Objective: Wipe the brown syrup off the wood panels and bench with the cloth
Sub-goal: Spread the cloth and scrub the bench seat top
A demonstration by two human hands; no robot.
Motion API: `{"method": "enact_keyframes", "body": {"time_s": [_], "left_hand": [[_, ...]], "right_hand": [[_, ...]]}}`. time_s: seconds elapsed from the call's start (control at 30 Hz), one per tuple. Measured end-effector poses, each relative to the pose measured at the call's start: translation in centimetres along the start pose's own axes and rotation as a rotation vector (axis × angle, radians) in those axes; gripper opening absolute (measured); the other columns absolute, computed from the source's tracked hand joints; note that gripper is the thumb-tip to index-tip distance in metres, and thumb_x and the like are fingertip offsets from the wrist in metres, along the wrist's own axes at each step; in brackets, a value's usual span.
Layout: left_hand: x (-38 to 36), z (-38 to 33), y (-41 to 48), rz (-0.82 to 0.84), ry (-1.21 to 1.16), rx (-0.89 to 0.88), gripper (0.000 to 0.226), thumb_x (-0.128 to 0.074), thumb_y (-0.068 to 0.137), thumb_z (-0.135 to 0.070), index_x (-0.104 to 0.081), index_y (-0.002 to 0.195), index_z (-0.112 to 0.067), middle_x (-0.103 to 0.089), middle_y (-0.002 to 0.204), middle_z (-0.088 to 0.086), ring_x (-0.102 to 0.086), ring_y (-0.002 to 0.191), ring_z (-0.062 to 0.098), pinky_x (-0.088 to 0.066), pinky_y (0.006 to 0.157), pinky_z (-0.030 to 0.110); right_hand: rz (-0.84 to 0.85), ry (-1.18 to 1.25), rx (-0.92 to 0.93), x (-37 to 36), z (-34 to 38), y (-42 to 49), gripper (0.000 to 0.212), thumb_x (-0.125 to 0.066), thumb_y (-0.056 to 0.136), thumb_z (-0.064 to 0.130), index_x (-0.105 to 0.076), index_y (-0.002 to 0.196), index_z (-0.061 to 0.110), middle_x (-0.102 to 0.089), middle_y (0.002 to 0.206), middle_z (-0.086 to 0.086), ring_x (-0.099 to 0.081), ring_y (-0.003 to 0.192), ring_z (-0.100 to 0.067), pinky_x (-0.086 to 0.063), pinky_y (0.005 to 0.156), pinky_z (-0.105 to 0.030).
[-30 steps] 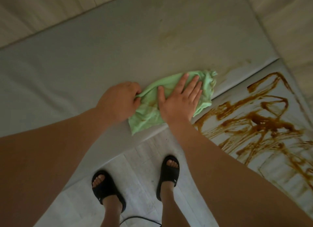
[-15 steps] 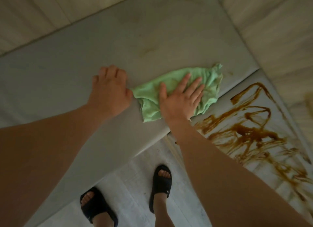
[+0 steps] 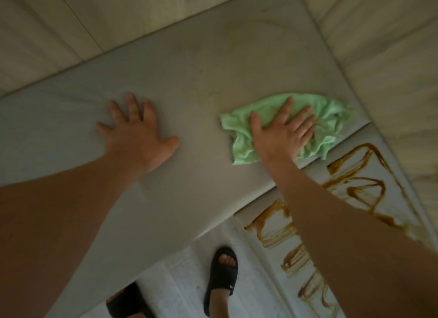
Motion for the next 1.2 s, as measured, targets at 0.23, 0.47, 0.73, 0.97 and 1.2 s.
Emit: {"method": "enact_keyframes", "body": {"time_s": [0.23,0.47,0.73,0.97,1.2], "left_hand": [[1.2,2.2,1.2,0.175,0.037,-0.106,0.129,-0.057,0.073,-0.087,0.018,0.16,-0.027,0.024,0.17,0.003,0.009,0.157,0.042,-0.026,0.118,0.067],[1.8,1.1,0.9,0.254,0.138,-0.097,0.151,-0.078,0.066,-0.077,0.025,0.158,-0.016,0.027,0.167,0.014,0.01,0.154,0.052,-0.026,0.115,0.073],[1.2,0.3,1.9,0.294,0.144,-0.049,0.147,-0.084,0.069,-0.065,0.02,0.158,-0.013,0.026,0.166,0.022,0.011,0.15,0.059,-0.024,0.11,0.079],[0.9,0.0,2.3,0.302,0.168,-0.035,0.145,-0.082,0.071,-0.066,0.019,0.158,-0.011,0.025,0.165,0.026,0.009,0.149,0.061,-0.025,0.109,0.08],[0.3,0.0,2.6,0.296,0.193,-0.02,0.144,-0.08,0.071,-0.069,0.019,0.158,-0.011,0.026,0.164,0.028,0.009,0.149,0.062,-0.026,0.108,0.081]], "right_hand": [[0.044,0.007,0.232,-2.2,9.2,-4.4,0.119,-0.022,0.083,0.092,0.01,0.164,0.011,0.018,0.167,-0.029,0.019,0.155,-0.046,0.01,0.124,-0.06],[0.073,0.063,0.183,-1.4,14.1,-0.1,0.124,-0.022,0.082,0.093,0.017,0.162,0.007,0.025,0.165,-0.028,0.026,0.153,-0.045,0.013,0.124,-0.06],[0.168,0.152,0.071,0.3,21.4,4.2,0.119,-0.03,0.089,0.085,0.015,0.161,0.002,0.023,0.165,-0.03,0.022,0.153,-0.049,0.013,0.124,-0.059],[-0.172,-0.006,0.99,1.1,14.9,4.5,0.057,-0.043,0.102,0.05,-0.045,0.155,0.03,-0.037,0.162,-0.014,-0.03,0.15,-0.042,-0.024,0.121,-0.058],[-0.011,-0.124,1.007,-1.1,22.0,2.7,0.063,-0.031,0.1,0.065,-0.023,0.16,0.05,-0.016,0.172,0.006,-0.008,0.159,-0.03,-0.004,0.126,-0.057]]}}
Point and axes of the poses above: each hand's wrist, its own y-axis towards the middle knuckle, its own x-axis out of the back of the hand, z = x × y, the point moved 3 cm from there along y, towards the middle knuckle
